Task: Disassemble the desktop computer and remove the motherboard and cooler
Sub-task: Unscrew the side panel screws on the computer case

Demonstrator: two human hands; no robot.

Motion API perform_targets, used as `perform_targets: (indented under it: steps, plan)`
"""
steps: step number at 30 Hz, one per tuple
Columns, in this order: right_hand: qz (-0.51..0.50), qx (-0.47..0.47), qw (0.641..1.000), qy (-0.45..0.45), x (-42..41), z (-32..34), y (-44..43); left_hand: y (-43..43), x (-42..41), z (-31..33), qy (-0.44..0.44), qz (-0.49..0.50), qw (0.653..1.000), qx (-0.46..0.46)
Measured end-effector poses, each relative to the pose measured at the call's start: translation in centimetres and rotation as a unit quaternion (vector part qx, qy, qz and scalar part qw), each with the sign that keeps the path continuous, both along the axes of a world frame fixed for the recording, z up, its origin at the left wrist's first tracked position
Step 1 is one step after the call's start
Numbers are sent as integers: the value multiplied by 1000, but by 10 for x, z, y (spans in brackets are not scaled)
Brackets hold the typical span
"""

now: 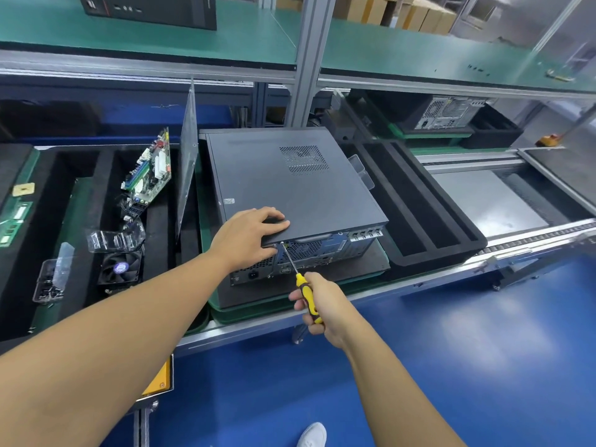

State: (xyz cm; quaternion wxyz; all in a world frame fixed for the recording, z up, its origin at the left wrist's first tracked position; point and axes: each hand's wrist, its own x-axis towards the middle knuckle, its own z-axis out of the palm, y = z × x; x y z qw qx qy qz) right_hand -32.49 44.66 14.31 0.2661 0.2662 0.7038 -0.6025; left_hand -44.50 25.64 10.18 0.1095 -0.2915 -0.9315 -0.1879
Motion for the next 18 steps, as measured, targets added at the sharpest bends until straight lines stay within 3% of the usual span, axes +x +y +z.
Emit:
perform_targets:
  steps: [9, 16, 18]
  plan:
    - [29, 20, 995, 94, 12, -12, 0, -1, 0, -3, 4, 2, 1000, 1]
    - [-20, -23, 999, 12, 9, -14, -3, -1, 1, -2, 3, 4, 1000, -1]
    - [-29, -16, 999, 23, 12, -15, -2, 0, 1, -3, 6, 4, 1000, 0]
